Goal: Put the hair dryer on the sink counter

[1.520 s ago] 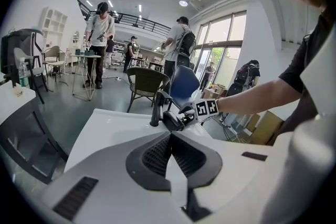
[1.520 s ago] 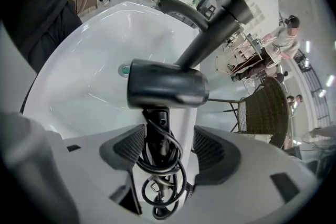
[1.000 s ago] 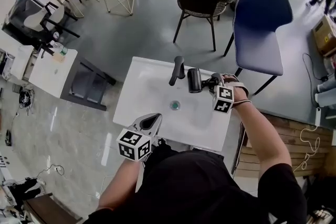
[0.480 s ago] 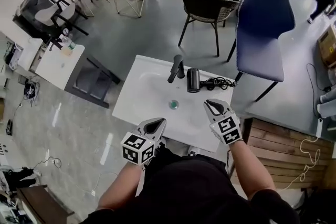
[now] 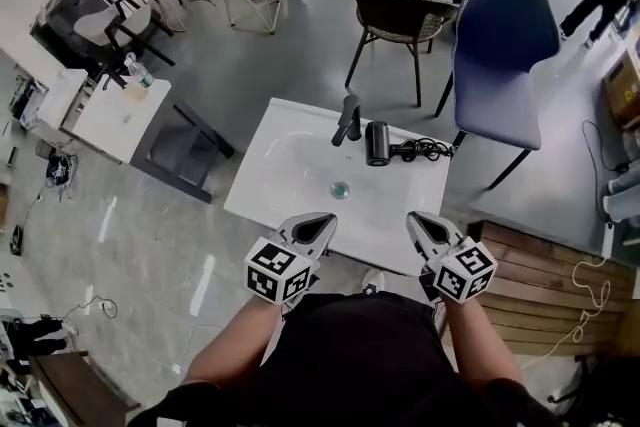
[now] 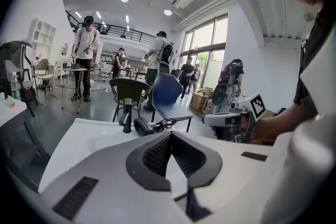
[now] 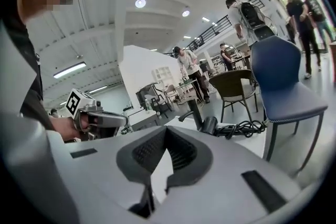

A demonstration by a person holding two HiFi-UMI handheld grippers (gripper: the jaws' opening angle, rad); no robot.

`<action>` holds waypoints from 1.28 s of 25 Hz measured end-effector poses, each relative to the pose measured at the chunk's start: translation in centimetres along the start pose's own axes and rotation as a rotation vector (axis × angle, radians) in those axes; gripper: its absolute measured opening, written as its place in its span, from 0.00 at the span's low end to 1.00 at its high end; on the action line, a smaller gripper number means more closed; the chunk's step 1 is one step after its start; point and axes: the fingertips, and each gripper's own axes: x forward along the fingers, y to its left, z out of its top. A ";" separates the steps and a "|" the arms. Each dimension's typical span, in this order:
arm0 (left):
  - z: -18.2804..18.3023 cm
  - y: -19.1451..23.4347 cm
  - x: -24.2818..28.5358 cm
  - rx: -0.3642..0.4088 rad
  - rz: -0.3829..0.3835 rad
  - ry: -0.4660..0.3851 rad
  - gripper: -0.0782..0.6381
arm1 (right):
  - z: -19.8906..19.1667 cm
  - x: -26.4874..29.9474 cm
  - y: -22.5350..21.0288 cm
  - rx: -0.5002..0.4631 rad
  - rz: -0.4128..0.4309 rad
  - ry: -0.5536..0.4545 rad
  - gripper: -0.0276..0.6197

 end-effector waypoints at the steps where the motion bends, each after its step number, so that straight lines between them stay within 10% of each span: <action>1: -0.2 -0.3 -0.6 0.003 -0.012 -0.001 0.11 | -0.1 -0.3 0.9 -0.002 -0.004 -0.002 0.05; 17: -6.5 -3.4 -10.1 0.003 -0.143 0.020 0.11 | -5.0 -4.7 14.5 -0.004 -0.100 0.002 0.05; 32: -7.1 -6.8 -10.3 0.051 -0.229 0.018 0.11 | -6.1 -8.8 15.8 -0.024 -0.197 -0.010 0.05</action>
